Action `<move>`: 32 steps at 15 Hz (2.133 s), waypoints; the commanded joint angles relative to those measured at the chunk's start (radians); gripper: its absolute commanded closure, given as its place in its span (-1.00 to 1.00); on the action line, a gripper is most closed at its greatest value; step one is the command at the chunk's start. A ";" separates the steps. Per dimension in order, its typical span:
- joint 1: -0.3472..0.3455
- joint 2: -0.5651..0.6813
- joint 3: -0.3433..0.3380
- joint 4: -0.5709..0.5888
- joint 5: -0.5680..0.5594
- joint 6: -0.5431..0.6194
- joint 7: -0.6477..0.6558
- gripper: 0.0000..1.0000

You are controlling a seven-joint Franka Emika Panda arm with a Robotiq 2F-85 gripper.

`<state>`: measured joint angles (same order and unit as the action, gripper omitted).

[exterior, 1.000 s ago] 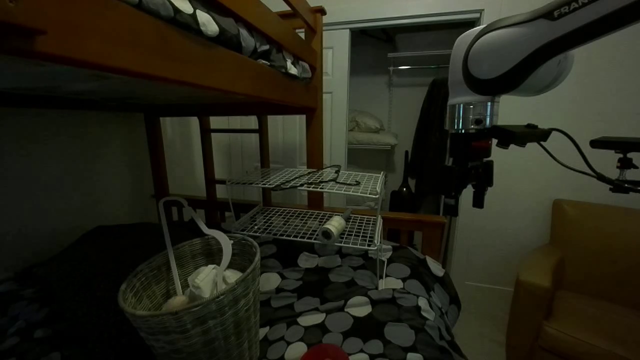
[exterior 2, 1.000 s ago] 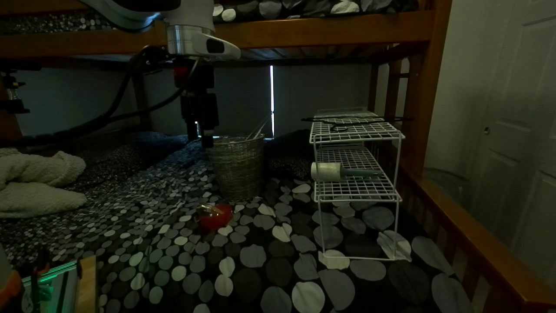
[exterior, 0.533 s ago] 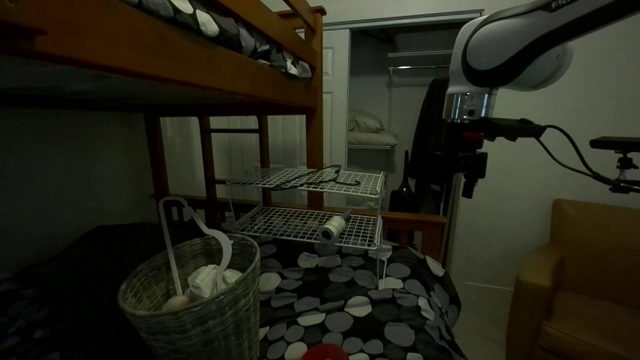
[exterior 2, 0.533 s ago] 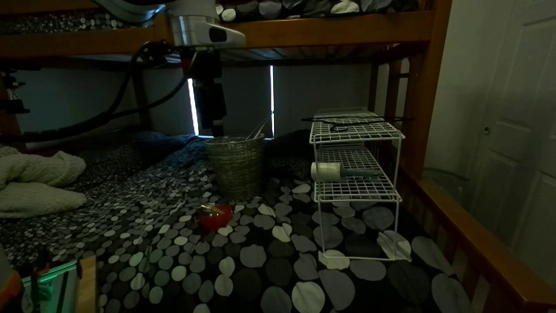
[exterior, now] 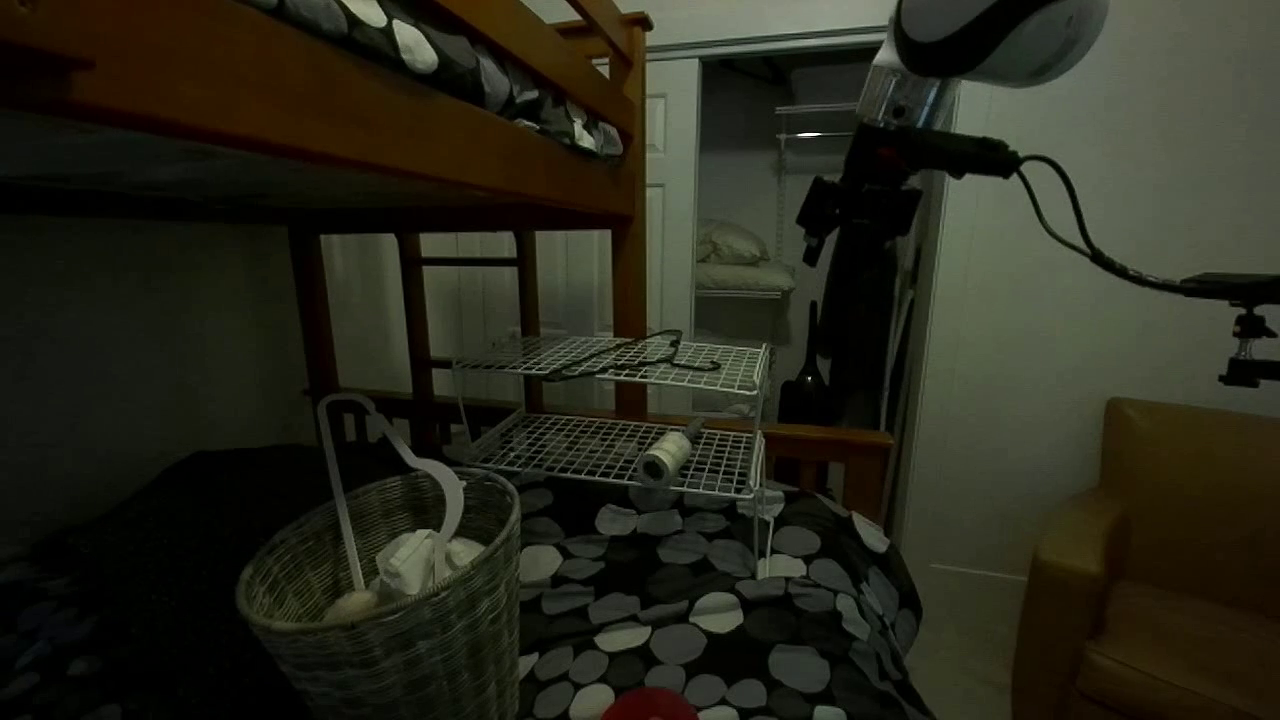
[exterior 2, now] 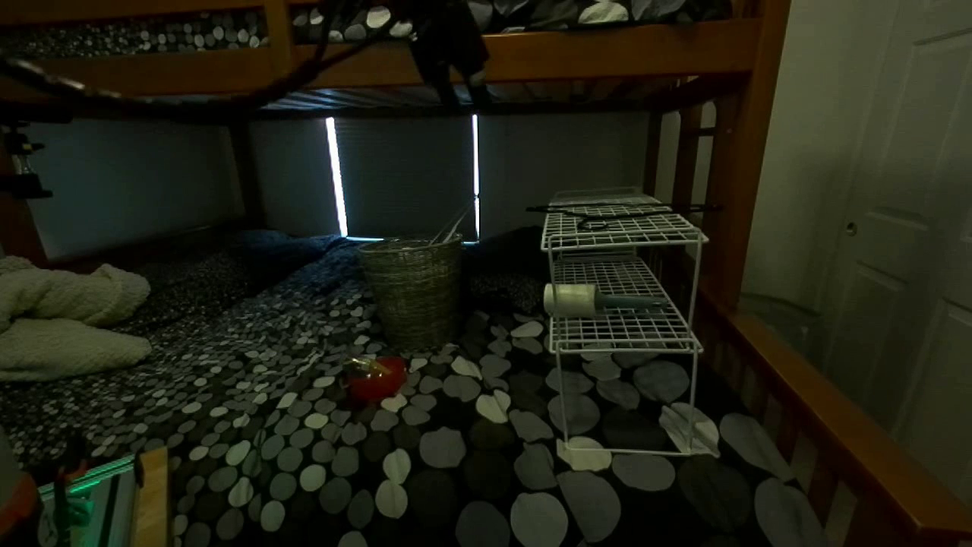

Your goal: Put the black hanger in the woven basket

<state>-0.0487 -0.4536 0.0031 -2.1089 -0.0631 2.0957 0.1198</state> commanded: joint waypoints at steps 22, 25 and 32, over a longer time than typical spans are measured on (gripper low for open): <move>-0.027 0.702 -0.094 0.732 0.113 -0.231 -0.470 -1.00; -0.017 0.891 -0.068 0.897 0.034 -0.208 -0.452 -1.00; 0.037 1.002 -0.020 1.011 -0.027 -0.200 -0.479 -1.00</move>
<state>-0.0117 0.5483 -0.0171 -1.0975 -0.0900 1.8954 -0.3589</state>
